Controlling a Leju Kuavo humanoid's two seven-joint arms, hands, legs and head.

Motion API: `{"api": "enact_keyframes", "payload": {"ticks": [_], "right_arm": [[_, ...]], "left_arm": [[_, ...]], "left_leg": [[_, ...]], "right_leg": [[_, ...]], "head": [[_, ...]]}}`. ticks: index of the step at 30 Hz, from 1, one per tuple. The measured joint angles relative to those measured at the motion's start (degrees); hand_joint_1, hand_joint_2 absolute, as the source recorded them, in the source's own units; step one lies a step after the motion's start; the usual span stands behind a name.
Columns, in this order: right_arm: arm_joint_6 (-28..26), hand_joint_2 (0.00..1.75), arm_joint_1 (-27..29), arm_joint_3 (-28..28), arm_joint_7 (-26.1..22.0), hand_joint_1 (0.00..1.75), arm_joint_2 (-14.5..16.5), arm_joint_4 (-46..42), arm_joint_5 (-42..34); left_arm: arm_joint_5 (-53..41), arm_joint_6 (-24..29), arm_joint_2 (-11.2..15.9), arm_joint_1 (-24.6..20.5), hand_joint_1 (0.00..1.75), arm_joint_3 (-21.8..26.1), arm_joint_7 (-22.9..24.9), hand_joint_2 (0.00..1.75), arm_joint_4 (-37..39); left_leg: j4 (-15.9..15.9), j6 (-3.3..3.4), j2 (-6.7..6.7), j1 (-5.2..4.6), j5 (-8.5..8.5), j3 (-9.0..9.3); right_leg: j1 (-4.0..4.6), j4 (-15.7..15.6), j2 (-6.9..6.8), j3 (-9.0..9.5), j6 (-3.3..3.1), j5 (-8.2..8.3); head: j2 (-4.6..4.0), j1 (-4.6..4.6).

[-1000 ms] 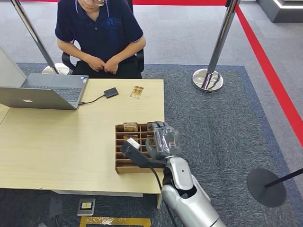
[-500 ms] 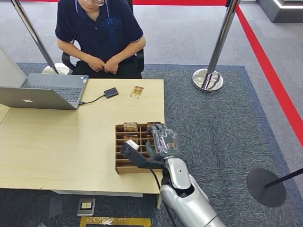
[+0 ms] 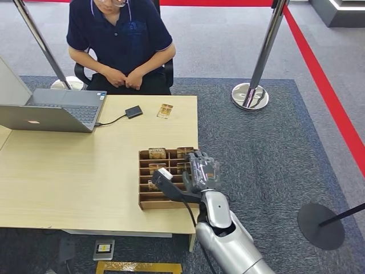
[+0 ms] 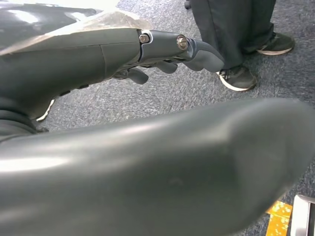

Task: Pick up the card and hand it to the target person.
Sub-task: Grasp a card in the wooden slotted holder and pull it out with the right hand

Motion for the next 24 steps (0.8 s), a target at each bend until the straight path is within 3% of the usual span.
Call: {"api": "enact_keyframes", "payload": {"ticks": [24], "right_arm": [[0.2, 1.75, 0.5, -0.1, -0.9, 0.74, 0.0, -1.5, 0.8]], "left_arm": [[-0.4, -0.2, 0.0, 0.0, 0.00, 0.0, 0.6, 0.00, 0.0]], "left_leg": [[0.0, -0.01, 0.00, 0.00, 0.01, 0.01]], "right_leg": [[0.00, 0.0, 0.00, 0.00, -0.01, 0.00]], "head": [[0.00, 0.01]]}}
